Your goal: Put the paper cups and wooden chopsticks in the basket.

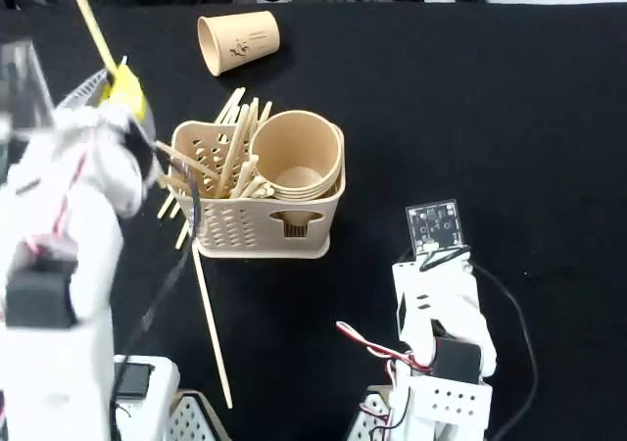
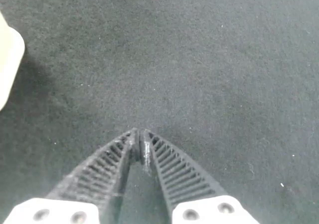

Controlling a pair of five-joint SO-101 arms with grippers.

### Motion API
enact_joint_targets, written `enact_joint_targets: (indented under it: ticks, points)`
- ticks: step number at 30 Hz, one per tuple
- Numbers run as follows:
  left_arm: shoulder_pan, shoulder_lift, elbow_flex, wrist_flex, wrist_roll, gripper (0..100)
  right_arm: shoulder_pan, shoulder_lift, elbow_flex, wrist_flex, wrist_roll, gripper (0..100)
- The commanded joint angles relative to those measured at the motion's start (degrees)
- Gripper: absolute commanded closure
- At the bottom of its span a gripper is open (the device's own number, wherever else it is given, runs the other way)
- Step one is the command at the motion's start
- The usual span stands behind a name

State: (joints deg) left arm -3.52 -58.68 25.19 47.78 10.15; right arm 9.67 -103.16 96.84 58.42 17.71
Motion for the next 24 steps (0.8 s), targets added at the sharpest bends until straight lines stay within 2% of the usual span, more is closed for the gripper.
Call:
enact_joint_targets:
  ticks: [1, 4, 8, 14, 20, 22, 24]
  points:
    - [3.03, -17.05, 15.69, -17.58, -0.53, 97, -0.88, -2.77, -0.22, 0.26, 0.09, 98.6]
    - [4.79, -25.14, 23.60, -22.77, -0.53, 97, -0.88, -2.77, -0.22, 0.26, 0.09, 98.6]
    - [6.55, -31.65, 32.22, -24.09, -0.44, 97, -0.88, -2.77, -0.22, 0.26, 0.09, 98.6]
    - [6.90, -32.53, 43.03, -24.44, -0.44, 97, -0.88, -2.77, -0.22, 0.26, 0.09, 98.6]
    - [6.99, -32.62, 47.43, -24.44, -0.44, 97, -0.88, -2.77, -0.22, 0.26, 0.09, 98.6]
    - [6.99, -32.62, 47.96, -24.26, -0.44, 94, -0.88, -2.77, -0.22, 0.26, 0.09, 98.6]
    - [6.99, -32.62, 48.04, -23.21, -0.26, 87, -0.88, -2.77, -0.22, 0.26, 0.09, 98.6]
